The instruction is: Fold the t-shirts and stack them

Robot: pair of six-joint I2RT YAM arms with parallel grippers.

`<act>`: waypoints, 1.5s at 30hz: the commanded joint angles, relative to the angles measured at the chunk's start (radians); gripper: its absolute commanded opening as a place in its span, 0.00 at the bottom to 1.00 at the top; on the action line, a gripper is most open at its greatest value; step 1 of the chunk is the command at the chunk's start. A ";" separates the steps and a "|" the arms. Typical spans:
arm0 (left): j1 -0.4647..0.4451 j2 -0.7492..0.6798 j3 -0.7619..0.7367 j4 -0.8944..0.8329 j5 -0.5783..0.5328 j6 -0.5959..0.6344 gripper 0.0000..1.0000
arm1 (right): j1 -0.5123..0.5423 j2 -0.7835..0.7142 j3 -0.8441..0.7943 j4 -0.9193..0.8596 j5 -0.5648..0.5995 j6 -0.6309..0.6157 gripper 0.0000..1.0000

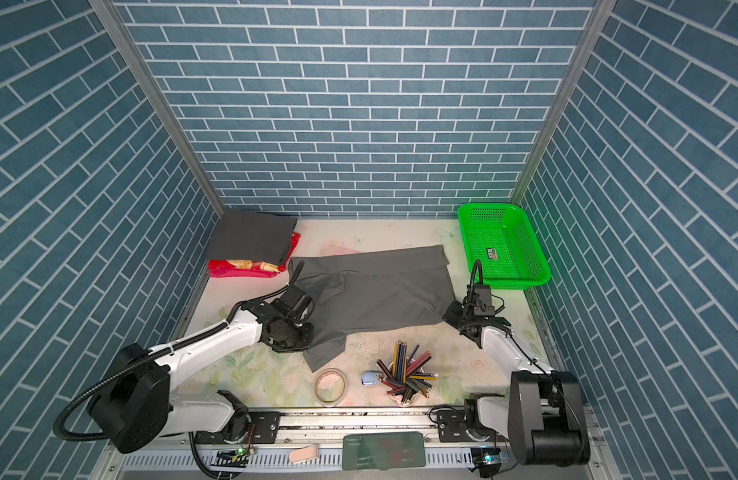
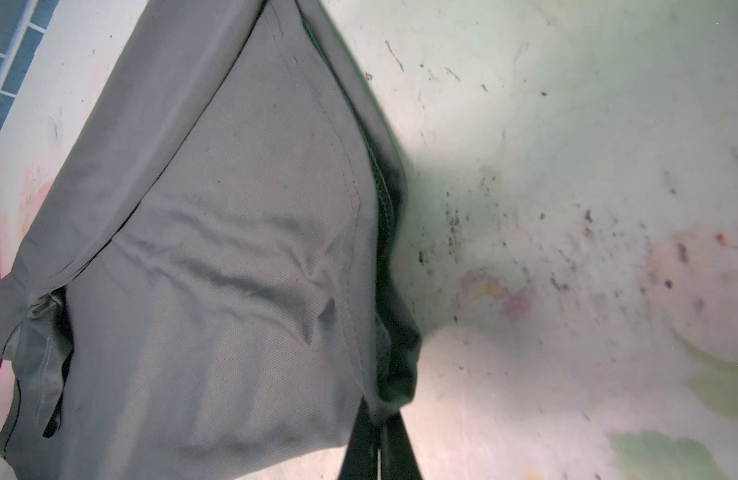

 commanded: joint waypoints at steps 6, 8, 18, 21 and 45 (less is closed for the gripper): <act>0.097 -0.140 -0.061 -0.078 0.088 -0.016 0.00 | 0.017 -0.125 -0.031 -0.131 0.017 -0.033 0.00; 0.117 -0.153 -0.060 -0.075 0.101 -0.009 0.00 | 0.017 -0.126 -0.028 -0.130 0.015 -0.042 0.00; 0.184 -0.083 0.021 -0.046 0.130 0.051 0.00 | 0.018 -0.028 0.041 -0.111 -0.010 -0.070 0.00; 0.194 -0.059 0.051 -0.038 0.144 0.061 0.00 | 0.018 -0.006 0.078 -0.121 -0.007 -0.083 0.00; 0.266 0.242 0.376 -0.062 0.113 0.204 0.00 | 0.019 0.268 0.324 -0.103 -0.037 -0.128 0.00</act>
